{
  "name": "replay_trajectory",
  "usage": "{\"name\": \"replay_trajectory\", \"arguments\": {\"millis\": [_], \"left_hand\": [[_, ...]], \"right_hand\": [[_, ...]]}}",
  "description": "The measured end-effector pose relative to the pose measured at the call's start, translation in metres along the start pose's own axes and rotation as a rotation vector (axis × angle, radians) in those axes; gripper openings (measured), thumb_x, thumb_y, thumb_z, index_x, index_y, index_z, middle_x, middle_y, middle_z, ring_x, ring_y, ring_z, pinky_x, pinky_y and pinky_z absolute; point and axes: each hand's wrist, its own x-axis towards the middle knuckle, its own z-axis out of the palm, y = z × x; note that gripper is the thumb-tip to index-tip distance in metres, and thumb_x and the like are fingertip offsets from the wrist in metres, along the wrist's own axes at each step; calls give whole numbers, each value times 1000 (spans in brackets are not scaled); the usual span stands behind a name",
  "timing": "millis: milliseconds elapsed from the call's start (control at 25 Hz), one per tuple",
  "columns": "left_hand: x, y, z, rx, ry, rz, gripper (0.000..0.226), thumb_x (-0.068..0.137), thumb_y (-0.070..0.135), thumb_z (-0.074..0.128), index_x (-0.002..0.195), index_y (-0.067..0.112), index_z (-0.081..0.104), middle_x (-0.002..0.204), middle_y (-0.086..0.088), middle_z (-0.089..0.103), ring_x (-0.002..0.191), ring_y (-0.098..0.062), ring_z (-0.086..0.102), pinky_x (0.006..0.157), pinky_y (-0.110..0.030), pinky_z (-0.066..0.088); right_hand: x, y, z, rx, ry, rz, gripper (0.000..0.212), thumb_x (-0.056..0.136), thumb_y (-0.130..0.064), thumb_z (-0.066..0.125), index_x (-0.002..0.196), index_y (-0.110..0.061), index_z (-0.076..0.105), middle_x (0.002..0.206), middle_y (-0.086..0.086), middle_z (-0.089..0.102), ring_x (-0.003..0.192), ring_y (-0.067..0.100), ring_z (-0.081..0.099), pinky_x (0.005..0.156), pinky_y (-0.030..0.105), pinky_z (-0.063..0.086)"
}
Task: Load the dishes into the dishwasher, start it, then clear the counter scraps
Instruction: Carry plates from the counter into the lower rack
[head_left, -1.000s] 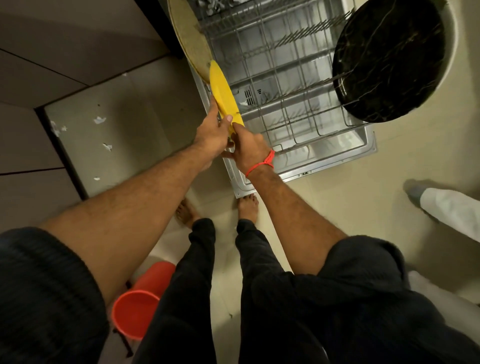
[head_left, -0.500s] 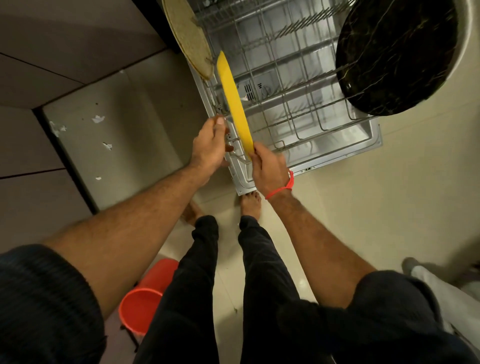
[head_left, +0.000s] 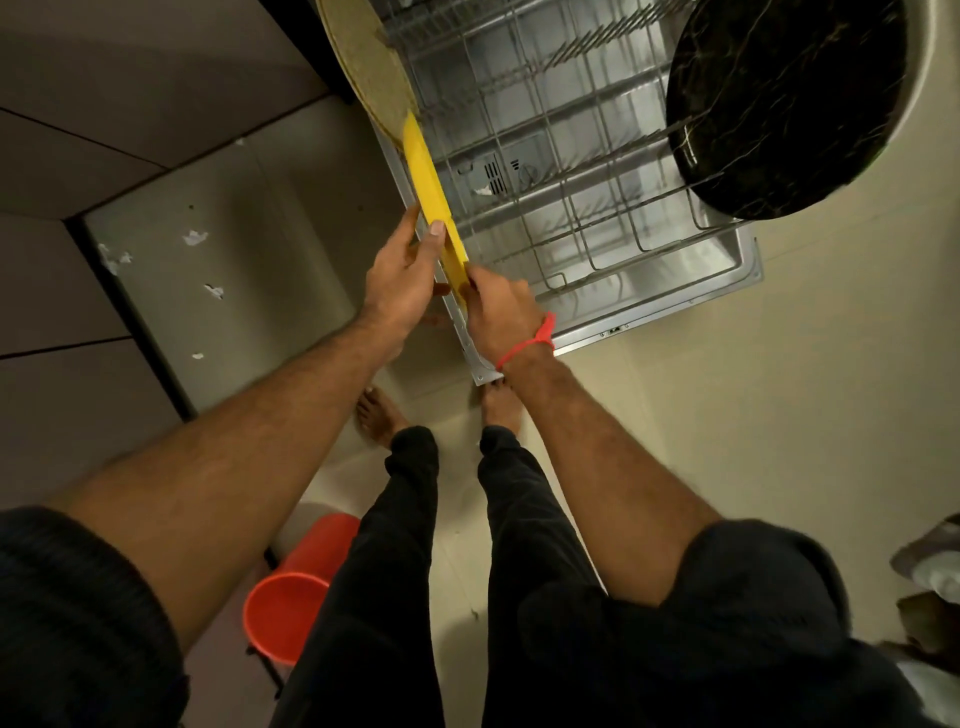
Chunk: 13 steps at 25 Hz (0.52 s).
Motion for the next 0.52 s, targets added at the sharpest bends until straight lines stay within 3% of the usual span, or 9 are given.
{"name": "replay_trajectory", "arguments": {"millis": [80, 120, 200, 360, 520], "left_hand": [[2, 6, 3, -19, 18, -4, 51, 105, 48, 45, 154, 34, 39, 119, 14, 62, 80, 10, 68, 51, -12, 52], [3, 9, 5, -68, 16, -46, 52, 104, 50, 46, 154, 35, 40, 113, 17, 62, 80, 7, 70, 52, -19, 56], [3, 15, 5, -143, -11, -139, 58, 101, 54, 51, 155, 39, 35, 113, 17, 60, 88, -15, 75, 56, -41, 62], [9, 18, 2, -92, -54, -149, 45, 104, 49, 49, 147, 38, 45, 122, 9, 62, 93, -19, 71, 44, -29, 55], [14, 12, 0, -99, -69, -157, 42, 104, 47, 49, 145, 40, 47, 132, 6, 61, 100, -24, 72, 53, -39, 60]], "right_hand": [[23, -6, -3, -46, -58, 25, 20, 90, -10, 49, 108, -13, 58, 96, 23, 67, 90, 45, 62, 65, 40, 44], [32, -8, -5, -56, -75, 41, 21, 90, -8, 49, 109, -11, 58, 100, 24, 67, 94, 45, 61, 68, 39, 42], [41, -9, -9, -67, -93, 69, 23, 90, -5, 51, 112, -9, 58, 103, 24, 67, 98, 43, 62, 74, 40, 47], [32, -5, -6, -98, -93, 61, 36, 93, -5, 48, 127, -16, 49, 103, 21, 65, 96, 43, 63, 77, 46, 54], [21, 5, 9, -107, -74, 90, 65, 91, 1, 47, 146, -30, 31, 102, 18, 65, 90, 39, 64, 76, 50, 55]]}}
